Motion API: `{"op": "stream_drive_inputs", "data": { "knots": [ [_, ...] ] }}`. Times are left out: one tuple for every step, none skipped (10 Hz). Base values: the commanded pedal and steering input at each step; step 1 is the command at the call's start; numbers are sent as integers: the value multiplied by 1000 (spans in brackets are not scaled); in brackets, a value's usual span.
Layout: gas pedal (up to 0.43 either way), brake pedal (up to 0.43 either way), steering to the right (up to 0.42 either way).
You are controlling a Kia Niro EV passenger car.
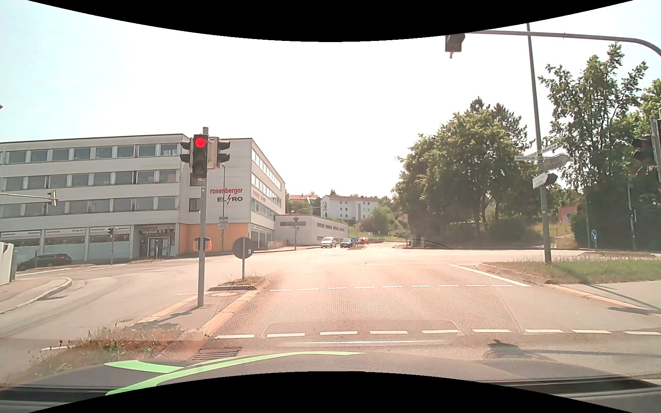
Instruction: Follow the waypoints while adhering to traffic rules and regulations
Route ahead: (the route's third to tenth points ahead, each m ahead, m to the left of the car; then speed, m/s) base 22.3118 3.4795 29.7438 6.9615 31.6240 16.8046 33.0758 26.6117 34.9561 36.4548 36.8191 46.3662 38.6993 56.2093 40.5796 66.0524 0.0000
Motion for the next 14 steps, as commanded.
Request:
{"op": "stream_drive_inputs", "data": {
  "knots": [
    [0, 372, -8],
    [0, 372, -8],
    [0, 372, -8],
    [0, 372, -8],
    [0, 372, -8],
    [0, 372, -8],
    [0, 372, -8],
    [0, 372, -8],
    [0, 372, -8],
    [0, 372, -8],
    [0, 372, -8],
    [0, 372, -8],
    [0, 372, -8],
    [0, 372, -8]
  ]
}}
